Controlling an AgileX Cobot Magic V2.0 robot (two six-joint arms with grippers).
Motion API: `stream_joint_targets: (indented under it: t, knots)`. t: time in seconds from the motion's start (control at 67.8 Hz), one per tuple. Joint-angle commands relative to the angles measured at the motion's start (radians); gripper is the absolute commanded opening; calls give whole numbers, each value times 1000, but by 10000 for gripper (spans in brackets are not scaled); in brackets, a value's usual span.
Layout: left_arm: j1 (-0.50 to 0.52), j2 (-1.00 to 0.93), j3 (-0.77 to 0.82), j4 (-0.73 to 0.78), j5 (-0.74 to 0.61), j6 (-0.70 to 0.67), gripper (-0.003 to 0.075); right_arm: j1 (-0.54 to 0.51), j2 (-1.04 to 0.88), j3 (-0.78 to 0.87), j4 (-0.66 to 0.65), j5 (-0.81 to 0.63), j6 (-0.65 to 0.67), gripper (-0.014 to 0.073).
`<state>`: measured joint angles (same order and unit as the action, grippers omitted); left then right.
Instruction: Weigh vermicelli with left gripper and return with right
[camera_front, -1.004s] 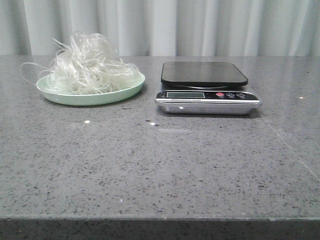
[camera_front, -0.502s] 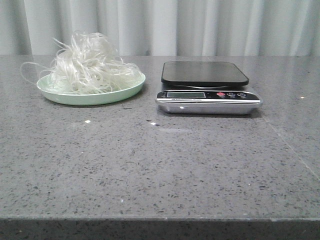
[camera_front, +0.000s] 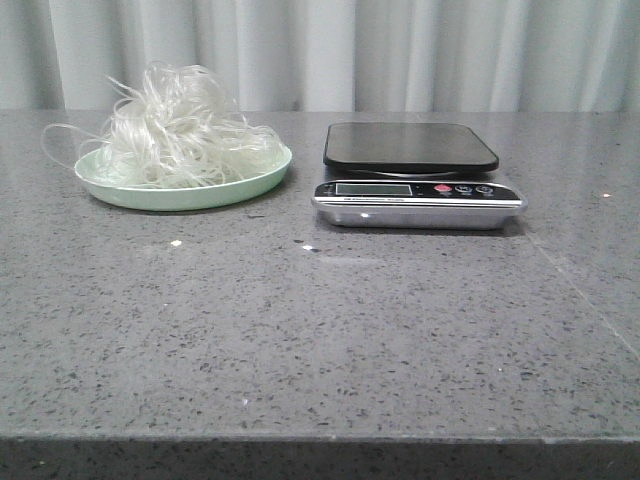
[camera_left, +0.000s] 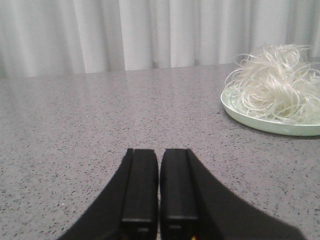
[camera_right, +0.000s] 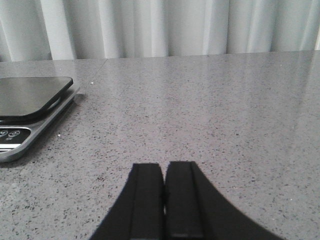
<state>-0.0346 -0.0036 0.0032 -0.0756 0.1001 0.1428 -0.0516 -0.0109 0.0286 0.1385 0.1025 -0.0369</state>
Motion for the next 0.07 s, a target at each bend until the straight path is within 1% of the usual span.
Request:
stream_joint_targets:
  t: [0.0,0.059]
  knots:
    - [1,-21,8,-3,-77,-12,137,-4,-15,-9,-2,-78,-3,150]
    - [1,-21,8,-3,-77,-12,137,-4,-15,-9,-2,-78,-3,150]
